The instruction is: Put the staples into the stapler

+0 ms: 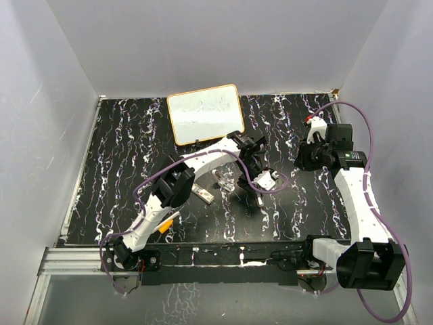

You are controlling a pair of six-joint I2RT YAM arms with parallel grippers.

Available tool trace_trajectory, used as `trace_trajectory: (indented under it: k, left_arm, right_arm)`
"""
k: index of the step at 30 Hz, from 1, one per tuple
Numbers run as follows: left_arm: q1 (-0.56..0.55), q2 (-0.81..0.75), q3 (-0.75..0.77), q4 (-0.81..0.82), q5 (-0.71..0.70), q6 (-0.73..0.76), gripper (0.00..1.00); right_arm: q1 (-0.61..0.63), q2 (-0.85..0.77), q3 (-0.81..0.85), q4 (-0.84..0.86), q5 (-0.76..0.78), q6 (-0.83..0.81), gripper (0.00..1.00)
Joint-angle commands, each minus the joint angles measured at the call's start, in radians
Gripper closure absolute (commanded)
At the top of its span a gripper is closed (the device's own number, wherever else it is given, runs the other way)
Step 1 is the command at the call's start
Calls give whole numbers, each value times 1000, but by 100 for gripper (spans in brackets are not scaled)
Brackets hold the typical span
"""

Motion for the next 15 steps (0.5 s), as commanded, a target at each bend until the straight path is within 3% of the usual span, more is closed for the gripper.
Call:
trace_trajectory:
  k: [1,15]
  left_arm:
    - [-5,-14,30,-58,-15,76,46]
    - [-4,-40,30,-62,-73,67,72]
  right_arm:
    - [-9,-28,3,42,-19,6,92]
    - [-12,-26,1,44,-33,8,92]
